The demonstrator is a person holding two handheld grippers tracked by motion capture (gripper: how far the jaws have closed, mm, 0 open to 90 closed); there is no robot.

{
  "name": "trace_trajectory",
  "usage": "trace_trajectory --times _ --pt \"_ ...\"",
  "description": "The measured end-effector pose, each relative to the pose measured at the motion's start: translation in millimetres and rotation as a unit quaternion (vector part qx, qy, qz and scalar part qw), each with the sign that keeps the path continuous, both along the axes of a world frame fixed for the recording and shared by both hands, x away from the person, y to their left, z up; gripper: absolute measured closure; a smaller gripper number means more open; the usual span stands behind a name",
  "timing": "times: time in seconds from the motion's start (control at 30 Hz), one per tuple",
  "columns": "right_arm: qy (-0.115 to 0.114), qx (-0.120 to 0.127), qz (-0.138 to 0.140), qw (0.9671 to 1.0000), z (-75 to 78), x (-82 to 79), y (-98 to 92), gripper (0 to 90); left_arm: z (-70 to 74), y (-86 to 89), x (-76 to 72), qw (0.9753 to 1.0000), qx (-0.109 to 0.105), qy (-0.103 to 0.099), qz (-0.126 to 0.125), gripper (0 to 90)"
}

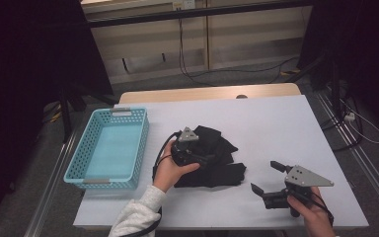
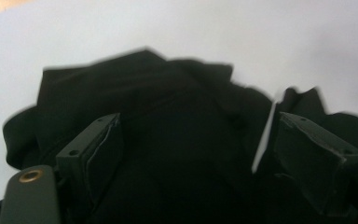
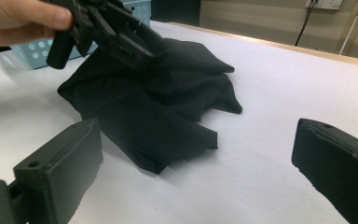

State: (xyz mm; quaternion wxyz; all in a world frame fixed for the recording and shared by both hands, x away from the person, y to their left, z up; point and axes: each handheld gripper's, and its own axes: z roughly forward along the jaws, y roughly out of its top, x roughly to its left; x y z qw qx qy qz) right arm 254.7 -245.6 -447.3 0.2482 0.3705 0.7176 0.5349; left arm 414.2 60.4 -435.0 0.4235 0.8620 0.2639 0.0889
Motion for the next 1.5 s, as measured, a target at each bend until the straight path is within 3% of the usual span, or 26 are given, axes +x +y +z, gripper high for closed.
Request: trace_trajectory --times 0.1,0.17,0.23,0.33,0.43,0.7,0.83,0.9,1.07,1.17,1.33,1.5 --pt "0.000 -0.001 0.000 1.0000 -0.1 -0.2 -0.2 0.6 -5.6 2.8 2.0 0.9997 0.015 -0.002 0.017 24.7" --pt "0.001 -0.002 0.000 1.0000 -0.4 -0.2 -0.2 0.6 -7.3 7.3 4.0 0.9994 0.018 -0.001 0.031 37.1" --pt "0.004 -0.004 -0.002 1.0000 -0.6 -0.2 -0.1 0.6 -6.9 13.8 5.7 0.9986 0.000 0.015 0.050 49.8" --pt "0.006 -0.003 -0.006 1.0000 -1.0 0.6 0.2 0.7 -1.3 20.3 6.2 0.9980 0.003 0.016 0.061 69.0" --pt "0.004 -0.007 -0.017 0.9998 -0.3 1.1 1.8 1.0 0.6 24.8 6.9 0.9967 -0.010 0.035 0.073 78.8" --pt "0.021 -0.002 -0.055 0.9982 -0.7 9.5 3.9 1.8 17.8 41.2 5.8 0.9933 -0.048 0.047 0.094 82.3" --pt "0.032 -0.005 -0.061 0.9976 -1.2 16.0 6.2 2.3 22.6 54.4 4.2 0.9909 -0.062 0.048 0.109 82.5" --pt "0.041 -0.001 -0.056 0.9976 -2.0 20.5 9.4 2.3 23.3 59.3 3.3 0.9897 -0.068 0.050 0.115 82.5" --pt "0.046 -0.017 -0.046 0.9977 -3.2 32.3 20.2 4.1 18.9 64.1 -1.3 0.9896 -0.063 0.057 0.116 82.5" --pt "0.053 -0.028 -0.047 0.9971 -4.3 41.5 25.0 10.2 18.1 67.5 -3.9 0.9894 -0.061 0.058 0.118 82.5" --pt "0.075 -0.026 -0.033 0.9963 -5.3 60.7 33.2 23.0 20.2 73.2 -8.7 0.9891 -0.061 0.058 0.120 82.5" --pt "0.088 -0.036 -0.003 0.9955 -5.5 77.1 50.4 31.8 22.5 81.5 -13.1 0.9877 -0.066 0.056 0.130 82.5"
